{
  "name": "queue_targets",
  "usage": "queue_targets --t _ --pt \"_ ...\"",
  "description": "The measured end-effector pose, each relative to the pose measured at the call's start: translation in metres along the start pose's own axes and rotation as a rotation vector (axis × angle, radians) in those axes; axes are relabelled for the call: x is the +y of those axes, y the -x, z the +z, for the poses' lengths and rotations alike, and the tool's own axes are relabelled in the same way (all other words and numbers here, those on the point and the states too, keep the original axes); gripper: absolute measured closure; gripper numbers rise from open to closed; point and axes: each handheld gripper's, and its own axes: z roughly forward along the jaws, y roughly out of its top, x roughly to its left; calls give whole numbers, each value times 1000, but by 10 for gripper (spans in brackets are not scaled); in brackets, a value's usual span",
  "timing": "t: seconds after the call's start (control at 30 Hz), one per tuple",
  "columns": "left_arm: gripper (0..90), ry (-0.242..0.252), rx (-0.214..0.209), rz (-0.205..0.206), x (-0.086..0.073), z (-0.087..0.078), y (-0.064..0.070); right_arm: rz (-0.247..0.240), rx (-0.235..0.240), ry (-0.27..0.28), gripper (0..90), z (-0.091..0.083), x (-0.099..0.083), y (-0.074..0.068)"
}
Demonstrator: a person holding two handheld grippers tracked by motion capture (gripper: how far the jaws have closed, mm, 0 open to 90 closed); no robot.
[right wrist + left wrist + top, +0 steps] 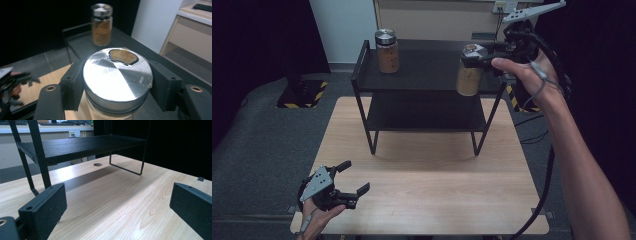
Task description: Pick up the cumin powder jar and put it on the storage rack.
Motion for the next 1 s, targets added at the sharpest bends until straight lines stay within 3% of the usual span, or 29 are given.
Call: queue_targets --t 0.37,0.67,0.83,1.0 --pt "0 4 5 -4 -1 -1 -2 53 -165 -11 356 22 18 8" --pt "0 4 4 -6 -1 -1 -2 116 -315 11 356 42 18 10" --pt "0 6 4 -9 -1 -1 -2 140 -365 4 355 49 17 12" --pt "0 6 3 -10 -1 -1 -3 158 -380 7 355 52 11 17"
